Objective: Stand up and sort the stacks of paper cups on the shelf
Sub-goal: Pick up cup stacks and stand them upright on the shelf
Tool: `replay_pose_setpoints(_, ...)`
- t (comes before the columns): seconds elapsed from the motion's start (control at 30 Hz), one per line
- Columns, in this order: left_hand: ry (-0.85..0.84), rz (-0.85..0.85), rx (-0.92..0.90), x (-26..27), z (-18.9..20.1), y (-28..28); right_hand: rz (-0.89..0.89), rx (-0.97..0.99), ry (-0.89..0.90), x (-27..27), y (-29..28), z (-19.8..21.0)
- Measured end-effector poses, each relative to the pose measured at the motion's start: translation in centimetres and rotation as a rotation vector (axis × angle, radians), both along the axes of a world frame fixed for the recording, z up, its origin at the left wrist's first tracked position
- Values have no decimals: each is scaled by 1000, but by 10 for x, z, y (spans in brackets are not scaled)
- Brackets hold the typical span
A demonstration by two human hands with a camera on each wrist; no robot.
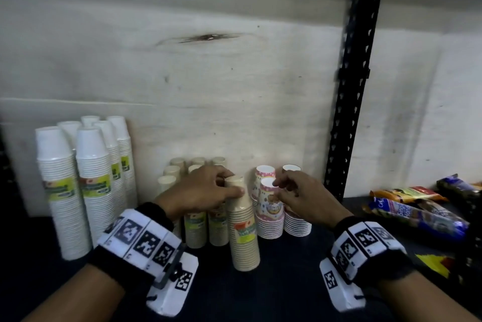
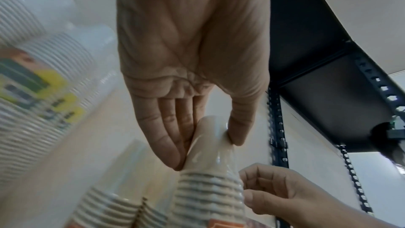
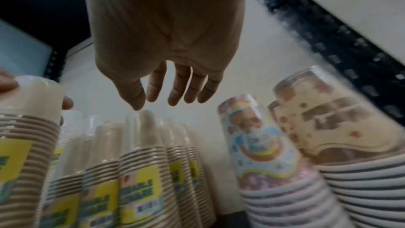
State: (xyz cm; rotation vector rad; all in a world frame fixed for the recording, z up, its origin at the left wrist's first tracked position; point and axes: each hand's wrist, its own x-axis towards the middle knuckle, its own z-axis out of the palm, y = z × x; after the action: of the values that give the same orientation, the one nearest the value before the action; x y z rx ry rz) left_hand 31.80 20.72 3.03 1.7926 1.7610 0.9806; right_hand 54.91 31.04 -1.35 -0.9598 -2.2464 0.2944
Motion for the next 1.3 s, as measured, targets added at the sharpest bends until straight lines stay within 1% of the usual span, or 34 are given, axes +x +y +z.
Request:
replay_pose_setpoints(0.1,-30,48,10,-23,4,-23,80,50,32,-31,0,-5)
replay_pose_setpoints(0.2,-54,108,5,-47,8,-46,131,62,-4,-60,-3,-6)
replay_pose_setpoints(0.33,-82,190,-15,-77,8,-73,152,85,-13,-96,-14,0)
replay_pose_setpoints(0.5,-71,295,4,-108,8,-102,167,124,-29,-134,-27,7)
replay_pose_setpoints(0.63,-76,366,23,-133,5,-122,190,158,-104,-158,-31,7)
replay_pose_setpoints(0.83,-67,424,19,-165,-1,-141,138,187,-236,-168,-28,-7)
replay_pose_setpoints(1.13,-38,459,0,-197,-11,-140,166,198,-159,-166,-19,-13)
replay_pose_setpoints(1.3,-46,459,-13,-203,-16,-138,145,201,-150,-168,-18,-15)
